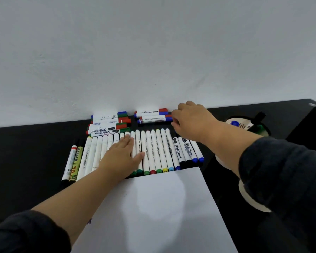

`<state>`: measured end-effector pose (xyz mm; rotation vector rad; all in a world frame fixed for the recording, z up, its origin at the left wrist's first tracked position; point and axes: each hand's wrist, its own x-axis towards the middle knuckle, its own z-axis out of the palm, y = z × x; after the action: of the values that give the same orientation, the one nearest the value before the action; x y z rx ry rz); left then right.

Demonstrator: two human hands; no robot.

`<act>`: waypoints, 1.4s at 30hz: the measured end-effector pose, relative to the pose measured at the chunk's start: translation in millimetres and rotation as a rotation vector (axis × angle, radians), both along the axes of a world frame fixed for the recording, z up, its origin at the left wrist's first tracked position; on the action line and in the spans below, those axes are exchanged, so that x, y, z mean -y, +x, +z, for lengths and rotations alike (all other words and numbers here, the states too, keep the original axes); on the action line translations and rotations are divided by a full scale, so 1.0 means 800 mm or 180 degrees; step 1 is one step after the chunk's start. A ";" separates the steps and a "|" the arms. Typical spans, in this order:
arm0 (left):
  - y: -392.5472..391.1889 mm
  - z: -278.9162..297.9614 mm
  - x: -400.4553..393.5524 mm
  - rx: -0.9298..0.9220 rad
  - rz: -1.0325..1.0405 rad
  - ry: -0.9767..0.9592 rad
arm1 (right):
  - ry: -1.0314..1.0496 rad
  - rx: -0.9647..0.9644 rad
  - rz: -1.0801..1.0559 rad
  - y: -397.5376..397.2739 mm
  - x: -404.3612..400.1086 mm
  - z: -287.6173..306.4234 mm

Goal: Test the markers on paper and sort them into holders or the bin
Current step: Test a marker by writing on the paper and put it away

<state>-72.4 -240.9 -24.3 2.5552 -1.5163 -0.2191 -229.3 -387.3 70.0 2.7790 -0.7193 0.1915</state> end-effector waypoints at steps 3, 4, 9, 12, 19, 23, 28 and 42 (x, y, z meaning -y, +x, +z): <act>0.005 -0.005 0.001 -0.0026 -0.0050 -0.0099 | 0.0018 -0.0083 0.0027 0.026 0.010 -0.020; 0.006 -0.006 0.001 -0.0040 -0.0051 -0.0122 | 0.0055 -0.0125 0.0023 0.034 0.014 -0.028; 0.007 -0.008 0.001 0.0007 -0.0069 -0.0217 | 0.0224 -0.0253 -0.0096 0.065 0.038 -0.056; 0.010 -0.012 0.001 0.0019 -0.0084 -0.0228 | 0.0292 -0.0219 -0.0188 0.083 0.052 -0.069; 0.011 -0.014 0.001 0.0016 -0.0095 -0.0250 | 0.0437 -0.0333 -0.0157 0.114 0.075 -0.084; 0.010 -0.013 0.000 -0.0021 -0.0086 -0.0255 | 0.0382 -0.0347 -0.0100 0.121 0.080 -0.091; 0.011 -0.014 0.000 -0.0024 -0.0078 -0.0264 | 0.0488 -0.0362 -0.0137 0.125 0.085 -0.091; 0.008 -0.009 -0.001 -0.0070 -0.0115 0.0044 | 0.0602 -0.0048 -0.0094 0.096 0.056 -0.064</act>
<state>-65.9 -240.4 -31.5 2.5288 -1.5595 -0.2624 -152.8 -431.9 18.7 2.9418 -0.8134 0.1012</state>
